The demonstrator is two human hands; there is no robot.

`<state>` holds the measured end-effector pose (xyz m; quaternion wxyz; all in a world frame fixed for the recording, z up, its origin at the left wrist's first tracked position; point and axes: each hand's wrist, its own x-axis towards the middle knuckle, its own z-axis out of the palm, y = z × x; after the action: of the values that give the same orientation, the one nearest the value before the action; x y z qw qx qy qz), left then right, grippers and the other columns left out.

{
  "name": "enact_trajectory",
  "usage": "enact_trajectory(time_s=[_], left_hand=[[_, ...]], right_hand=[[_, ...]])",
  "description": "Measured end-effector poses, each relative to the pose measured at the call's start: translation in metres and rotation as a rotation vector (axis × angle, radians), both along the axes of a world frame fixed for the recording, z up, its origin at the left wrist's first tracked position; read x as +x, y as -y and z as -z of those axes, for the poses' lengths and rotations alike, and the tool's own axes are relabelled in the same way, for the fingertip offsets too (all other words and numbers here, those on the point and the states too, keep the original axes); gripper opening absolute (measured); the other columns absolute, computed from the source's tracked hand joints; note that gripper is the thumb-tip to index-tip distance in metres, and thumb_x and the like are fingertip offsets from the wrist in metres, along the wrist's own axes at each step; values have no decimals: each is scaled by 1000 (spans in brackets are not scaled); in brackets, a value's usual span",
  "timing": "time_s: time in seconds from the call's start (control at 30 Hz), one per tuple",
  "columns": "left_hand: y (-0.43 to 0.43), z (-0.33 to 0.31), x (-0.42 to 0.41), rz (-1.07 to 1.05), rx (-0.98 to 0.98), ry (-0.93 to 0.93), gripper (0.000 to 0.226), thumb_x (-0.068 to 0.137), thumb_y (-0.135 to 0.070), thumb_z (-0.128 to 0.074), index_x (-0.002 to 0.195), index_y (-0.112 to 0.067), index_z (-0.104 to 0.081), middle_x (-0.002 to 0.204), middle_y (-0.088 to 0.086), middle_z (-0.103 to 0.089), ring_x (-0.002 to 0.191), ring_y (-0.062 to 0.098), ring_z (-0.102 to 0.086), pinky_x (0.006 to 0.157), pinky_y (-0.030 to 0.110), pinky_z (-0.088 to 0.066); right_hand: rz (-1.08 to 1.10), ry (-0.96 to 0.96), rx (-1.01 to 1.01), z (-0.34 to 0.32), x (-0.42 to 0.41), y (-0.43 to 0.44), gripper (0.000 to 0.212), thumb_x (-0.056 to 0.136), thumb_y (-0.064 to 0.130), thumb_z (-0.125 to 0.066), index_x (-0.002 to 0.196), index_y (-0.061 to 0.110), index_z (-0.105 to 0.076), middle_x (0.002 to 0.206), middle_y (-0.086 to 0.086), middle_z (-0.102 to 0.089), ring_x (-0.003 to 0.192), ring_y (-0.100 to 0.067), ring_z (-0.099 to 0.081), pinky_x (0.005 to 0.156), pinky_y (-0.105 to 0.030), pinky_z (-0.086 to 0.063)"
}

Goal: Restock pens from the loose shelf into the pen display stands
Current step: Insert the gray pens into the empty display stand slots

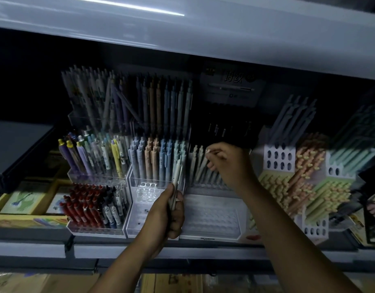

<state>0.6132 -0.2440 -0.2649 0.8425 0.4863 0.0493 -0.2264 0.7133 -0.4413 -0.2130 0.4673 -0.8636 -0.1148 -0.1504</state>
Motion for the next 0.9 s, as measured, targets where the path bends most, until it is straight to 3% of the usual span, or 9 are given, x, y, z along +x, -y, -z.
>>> enact_trajectory(time_s=[0.17, 0.43, 0.57, 0.67, 0.77, 0.9], left_hand=[[1, 3, 2, -53, 47, 113, 41, 105, -46, -38, 72, -21, -38, 60, -2, -26, 46, 14, -16, 51, 33, -9], [4, 4, 1, -74, 112, 259, 42, 105, -47, -37, 77, -16, -44, 65, 1, -34, 48, 15, -24, 46, 25, -25], [3, 1, 0, -130, 105, 208, 47, 105, -45, -36, 96, -6, -61, 62, 0, -31, 47, 14, -20, 45, 24, -21], [2, 0, 1, -180, 115, 208, 52, 103, -47, -39, 96, -8, -73, 61, 1, -28, 46, 14, -19, 46, 24, -19], [2, -1, 2, -215, 169, 243, 51, 102, -48, -40, 92, -14, -77, 61, 3, -26, 46, 15, -20, 49, 26, -18], [3, -3, 2, -226, 184, 251, 49, 102, -46, -40, 89, -12, -73, 60, 4, -27, 45, 15, -22, 50, 30, -17]], right_hand=[[-18, 28, -136, 10, -4, -11, 14, 94, 8, -69, 107, 2, -71, 85, -12, -72, 62, -7, -67, 65, -23, -54], [20, 135, -230, 10, -3, -13, 12, 92, 8, -71, 102, 1, -73, 79, -14, -73, 65, -19, -68, 68, -36, -59], [8, 144, -228, 13, 0, -13, 16, 91, 11, -72, 105, 2, -73, 85, -14, -71, 71, -24, -69, 71, -42, -59], [52, 148, -235, 10, -3, -13, 24, 91, 17, -74, 113, 5, -73, 87, -11, -71, 74, -21, -67, 71, -31, -57], [130, 145, -171, 4, -14, -17, 30, 94, 18, -71, 123, 10, -68, 84, -4, -70, 67, -16, -63, 63, -19, -50], [-34, -89, 173, -6, -34, -28, 17, 97, 13, -66, 112, 5, -70, 84, -8, -70, 52, -26, -64, 44, -34, -53]])
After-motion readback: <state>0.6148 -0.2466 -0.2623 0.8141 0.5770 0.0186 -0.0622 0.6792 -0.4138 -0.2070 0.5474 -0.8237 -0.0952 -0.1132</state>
